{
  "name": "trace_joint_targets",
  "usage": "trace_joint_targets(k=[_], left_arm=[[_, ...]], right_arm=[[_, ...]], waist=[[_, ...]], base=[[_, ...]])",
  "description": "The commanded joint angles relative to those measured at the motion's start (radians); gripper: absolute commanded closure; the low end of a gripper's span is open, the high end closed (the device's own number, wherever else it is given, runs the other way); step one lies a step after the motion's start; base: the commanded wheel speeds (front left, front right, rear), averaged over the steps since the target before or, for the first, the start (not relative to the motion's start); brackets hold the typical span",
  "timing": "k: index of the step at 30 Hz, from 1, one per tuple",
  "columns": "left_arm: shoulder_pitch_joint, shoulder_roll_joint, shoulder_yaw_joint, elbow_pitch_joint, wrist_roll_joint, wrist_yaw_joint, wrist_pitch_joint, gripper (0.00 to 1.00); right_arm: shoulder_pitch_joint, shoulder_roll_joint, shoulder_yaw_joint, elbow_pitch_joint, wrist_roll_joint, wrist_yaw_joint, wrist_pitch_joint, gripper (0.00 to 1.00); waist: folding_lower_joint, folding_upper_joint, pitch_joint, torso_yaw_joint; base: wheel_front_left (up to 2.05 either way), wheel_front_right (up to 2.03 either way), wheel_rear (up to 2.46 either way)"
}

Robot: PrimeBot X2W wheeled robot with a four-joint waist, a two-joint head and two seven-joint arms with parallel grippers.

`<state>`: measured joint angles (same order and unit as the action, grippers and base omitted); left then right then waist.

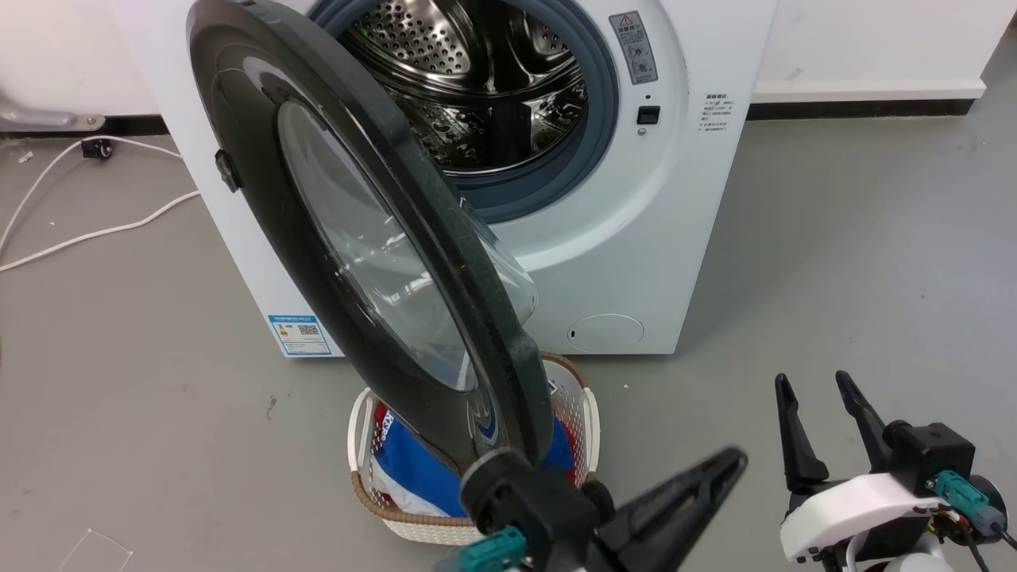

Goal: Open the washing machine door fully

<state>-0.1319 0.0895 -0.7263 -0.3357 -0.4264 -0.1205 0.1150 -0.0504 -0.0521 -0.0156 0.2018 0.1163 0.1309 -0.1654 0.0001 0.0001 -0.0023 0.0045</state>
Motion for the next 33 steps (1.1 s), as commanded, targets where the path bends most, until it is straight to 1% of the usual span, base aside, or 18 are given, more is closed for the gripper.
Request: trace_joint_targets(k=[1, 5, 9, 15, 22, 33], left_arm=[[0.02, 0.014, -0.022, 0.029, -0.022, -0.003, 0.019, 1.0], [0.043, 0.036, -0.041, 0.112, -0.026, 0.0, 0.034, 1.0], [0.017, 0.05, -0.012, 0.199, 0.017, 0.032, -0.002, 1.0], [-0.043, 0.034, 0.055, 0.321, 0.046, 0.079, -0.079, 1.0], [-0.09, 0.01, 0.109, 0.429, 0.03, 0.118, -0.138, 1.0], [-0.091, 0.001, 0.146, 0.507, 0.009, 0.159, -0.189, 1.0]], right_arm=[[0.003, 0.003, 0.003, -0.004, 0.004, 0.0, 0.003, 0.0], [-0.007, 0.003, 0.007, -0.004, 0.005, 0.0, 0.006, 0.0], [-0.019, 0.003, 0.01, -0.001, 0.007, 0.0, 0.004, 0.0], [-0.032, 0.003, 0.013, 0.008, 0.007, 0.0, -0.002, 0.0], [-0.034, 0.003, 0.013, 0.018, 0.01, 0.0, -0.005, 0.0], [-0.044, 0.003, 0.003, 0.031, 0.011, 0.0, 0.0, 0.0]], waist=[[-0.0001, -0.0001, 0.006, -0.004], [-0.0001, -0.0001, 0.019, -0.009], [-0.0001, -0.0001, 0.034, -0.014], [-0.0001, -0.0001, 0.048, -0.022], [-0.0001, -0.0001, 0.054, -0.033], [-0.0001, -0.0001, 0.062, -0.033]], base=[[0.0, 0.0, 0.0], [0.0, 0.0, 0.0], [0.0, 0.0, 0.0], [0.0, 0.0, 0.0], [0.0, 0.0, 0.0], [0.0, 0.0, 0.0]])
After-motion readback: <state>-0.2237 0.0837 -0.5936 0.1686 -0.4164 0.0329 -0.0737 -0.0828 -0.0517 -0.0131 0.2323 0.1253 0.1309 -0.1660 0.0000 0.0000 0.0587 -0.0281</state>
